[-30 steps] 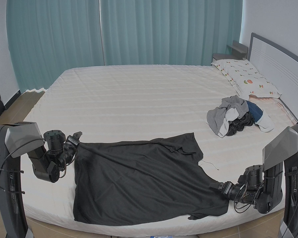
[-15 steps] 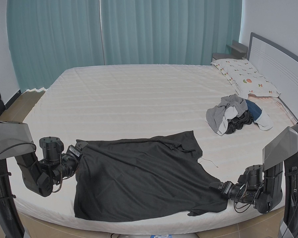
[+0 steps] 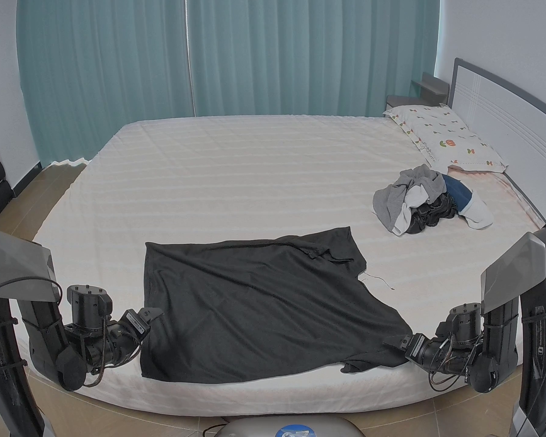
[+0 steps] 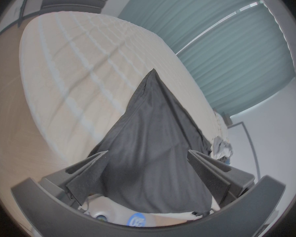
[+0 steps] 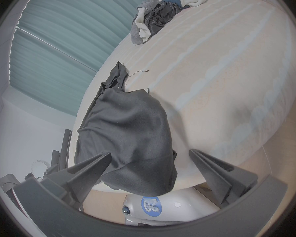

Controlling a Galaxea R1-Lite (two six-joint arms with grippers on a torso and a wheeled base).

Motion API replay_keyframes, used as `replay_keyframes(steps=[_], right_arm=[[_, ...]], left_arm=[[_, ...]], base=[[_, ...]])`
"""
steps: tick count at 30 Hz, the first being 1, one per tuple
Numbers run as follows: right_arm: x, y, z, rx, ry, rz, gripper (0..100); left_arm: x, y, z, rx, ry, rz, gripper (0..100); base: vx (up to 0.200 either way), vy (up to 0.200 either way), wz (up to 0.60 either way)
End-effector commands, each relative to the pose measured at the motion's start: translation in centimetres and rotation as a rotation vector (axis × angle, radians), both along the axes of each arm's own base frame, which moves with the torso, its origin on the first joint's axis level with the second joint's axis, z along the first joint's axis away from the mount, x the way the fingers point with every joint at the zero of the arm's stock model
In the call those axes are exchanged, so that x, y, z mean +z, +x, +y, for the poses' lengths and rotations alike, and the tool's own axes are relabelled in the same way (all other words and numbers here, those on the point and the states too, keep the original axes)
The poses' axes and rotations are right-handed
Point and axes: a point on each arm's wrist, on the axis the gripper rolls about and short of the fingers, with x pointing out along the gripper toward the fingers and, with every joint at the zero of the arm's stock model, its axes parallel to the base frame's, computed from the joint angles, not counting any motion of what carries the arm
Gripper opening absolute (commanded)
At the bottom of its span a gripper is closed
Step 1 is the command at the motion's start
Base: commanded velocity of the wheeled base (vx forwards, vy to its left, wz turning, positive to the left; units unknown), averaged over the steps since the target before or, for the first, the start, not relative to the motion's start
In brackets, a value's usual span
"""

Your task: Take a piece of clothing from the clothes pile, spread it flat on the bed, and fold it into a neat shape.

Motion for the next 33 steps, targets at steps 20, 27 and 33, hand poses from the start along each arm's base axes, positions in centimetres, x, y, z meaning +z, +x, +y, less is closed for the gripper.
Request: replay_keyframes(steps=[20, 27, 33], right_arm=[[0.0, -0.1, 0.0, 0.002, -0.001, 0.001, 100], [0.0, -0.1, 0.0, 0.002, -0.002, 0.002, 100], [0.0, -0.1, 0.0, 0.002, -0.002, 0.002, 100]], left_arm=[[-5.3, -3.1, 1.0, -0.207, 0.266, 0.182, 100], [-6.6, -3.6, 1.1, -0.300, 0.356, 0.151, 100], [-6.3, -4.5, 1.2, -0.338, 0.318, 0.172, 100]], base=[[0.000, 0.000, 0.00], [0.000, 0.000, 0.00], [0.000, 0.000, 0.00]])
